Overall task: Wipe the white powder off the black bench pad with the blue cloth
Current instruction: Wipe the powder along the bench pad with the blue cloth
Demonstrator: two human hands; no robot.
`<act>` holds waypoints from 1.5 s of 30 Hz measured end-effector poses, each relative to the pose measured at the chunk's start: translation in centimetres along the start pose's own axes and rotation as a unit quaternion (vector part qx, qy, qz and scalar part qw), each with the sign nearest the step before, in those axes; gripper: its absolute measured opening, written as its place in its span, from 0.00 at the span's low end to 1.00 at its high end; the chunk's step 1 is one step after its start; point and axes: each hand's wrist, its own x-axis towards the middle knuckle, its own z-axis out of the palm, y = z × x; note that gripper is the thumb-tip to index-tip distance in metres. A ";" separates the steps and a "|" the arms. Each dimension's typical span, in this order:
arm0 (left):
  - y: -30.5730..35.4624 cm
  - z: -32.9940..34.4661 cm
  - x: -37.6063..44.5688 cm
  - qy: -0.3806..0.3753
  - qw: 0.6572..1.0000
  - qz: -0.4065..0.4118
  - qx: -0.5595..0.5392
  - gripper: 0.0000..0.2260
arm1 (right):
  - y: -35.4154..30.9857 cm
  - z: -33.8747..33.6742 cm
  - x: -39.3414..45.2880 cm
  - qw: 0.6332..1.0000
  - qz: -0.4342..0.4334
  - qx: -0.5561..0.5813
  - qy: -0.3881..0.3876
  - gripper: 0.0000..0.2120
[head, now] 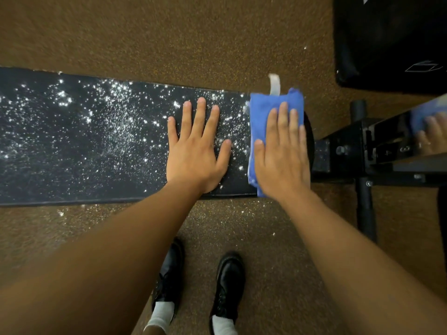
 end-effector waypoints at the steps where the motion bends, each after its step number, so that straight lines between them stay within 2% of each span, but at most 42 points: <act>1: 0.0 0.0 -0.1 0.001 1.000 0.000 -0.001 0.30 | 0.2 0.0 -0.8 1.000 -0.007 0.001 -0.005 0.31; 4: 0.0 -0.1 -0.1 0.002 1.000 -0.001 -0.006 0.31 | 1.2 -0.1 -0.2 1.000 0.009 0.006 -0.010 0.31; 8: 0.1 -0.1 -0.1 0.004 1.000 -0.001 -0.011 0.31 | 0.6 -0.2 3.9 0.997 0.073 0.011 -0.004 0.30; 10: 0.1 -0.1 -0.1 0.003 1.000 0.000 -0.011 0.31 | -0.1 0.1 3.5 0.999 0.041 0.000 0.003 0.30; 14: 0.0 0.0 -0.1 0.001 1.000 -0.001 -0.011 0.31 | 0.3 0.3 -2.3 0.999 -0.042 0.007 -0.014 0.31; 16: 0.0 0.0 -0.1 0.001 1.000 -0.001 -0.010 0.31 | 1.7 0.2 -2.7 0.999 -0.022 0.012 -0.025 0.30; 21: 0.1 0.0 -0.1 0.001 1.000 -0.001 -0.016 0.31 | 1.7 -0.6 3.9 0.994 0.100 0.029 -0.011 0.30; 22: 0.1 -0.1 -0.1 0.000 1.000 -0.002 -0.015 0.31 | 1.1 -0.6 4.4 0.995 0.095 0.026 -0.013 0.30; 25: 0.0 0.0 0.0 0.001 1.000 -0.002 -0.014 0.31 | -1.0 -0.1 1.7 1.000 -0.014 -0.004 -0.014 0.30; 27: 0.0 0.0 -0.1 0.000 1.000 -0.001 -0.014 0.31 | -0.9 0.1 -1.3 0.998 -0.056 0.005 -0.025 0.31; 30: 0.0 -0.1 -0.1 -0.002 1.000 0.001 -0.014 0.31 | 1.5 0.0 -2.1 0.999 -0.027 0.003 -0.040 0.31; 35: 0.0 -0.1 -0.1 -0.005 1.000 0.000 -0.015 0.31 | 2.3 -0.5 3.1 0.997 0.075 0.026 -0.010 0.30; 38: 0.1 -0.1 -0.1 -0.007 1.000 -0.001 -0.011 0.30 | 1.2 -0.4 3.5 0.999 0.040 0.012 -0.012 0.30; 41: 0.1 -0.1 -0.1 -0.010 1.000 -0.003 -0.006 0.30 | 0.5 -0.1 -0.3 0.999 -0.028 -0.001 -0.022 0.31; 43: 0.1 -0.2 -0.1 -0.009 1.000 0.000 -0.007 0.30 | 1.2 -0.1 -3.0 0.999 -0.032 0.014 -0.039 0.30; 45: 0.0 -0.2 -0.1 -0.010 1.000 0.001 -0.008 0.30 | 2.5 -0.2 -3.5 0.999 -0.001 0.023 -0.037 0.31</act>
